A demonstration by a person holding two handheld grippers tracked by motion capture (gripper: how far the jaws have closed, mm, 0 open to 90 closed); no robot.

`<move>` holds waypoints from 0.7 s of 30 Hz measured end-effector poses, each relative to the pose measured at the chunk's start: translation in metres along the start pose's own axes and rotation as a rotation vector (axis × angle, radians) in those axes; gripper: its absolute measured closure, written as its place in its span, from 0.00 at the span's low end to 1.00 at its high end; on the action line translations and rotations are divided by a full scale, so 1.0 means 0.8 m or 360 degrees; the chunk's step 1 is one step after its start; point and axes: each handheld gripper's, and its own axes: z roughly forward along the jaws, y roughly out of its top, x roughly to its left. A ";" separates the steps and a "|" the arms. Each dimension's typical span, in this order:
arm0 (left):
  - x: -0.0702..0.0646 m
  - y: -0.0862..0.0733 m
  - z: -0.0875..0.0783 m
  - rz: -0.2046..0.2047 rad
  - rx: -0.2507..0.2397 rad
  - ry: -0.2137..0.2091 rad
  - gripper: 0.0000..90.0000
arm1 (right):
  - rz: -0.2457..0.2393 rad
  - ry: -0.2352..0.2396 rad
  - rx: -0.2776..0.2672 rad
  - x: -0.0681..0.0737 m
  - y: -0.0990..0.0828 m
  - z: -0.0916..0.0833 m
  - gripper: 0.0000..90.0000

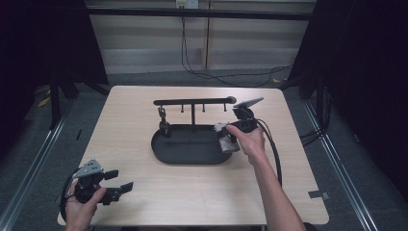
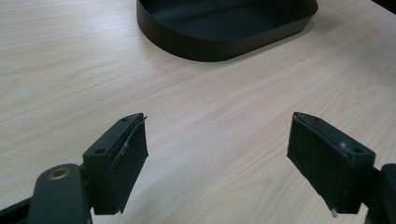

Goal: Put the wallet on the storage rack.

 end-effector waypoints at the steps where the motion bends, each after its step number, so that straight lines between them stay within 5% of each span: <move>1: 0.000 0.000 0.000 0.0002 0.0005 -0.0001 0.22 | -0.0001 0.0005 0.0001 0.000 0.000 0.002 0.38; 21: 0.001 0.000 0.000 -0.0007 0.0005 -0.0009 0.22 | 0.0018 0.0005 -0.0054 -0.005 -0.006 0.050 0.37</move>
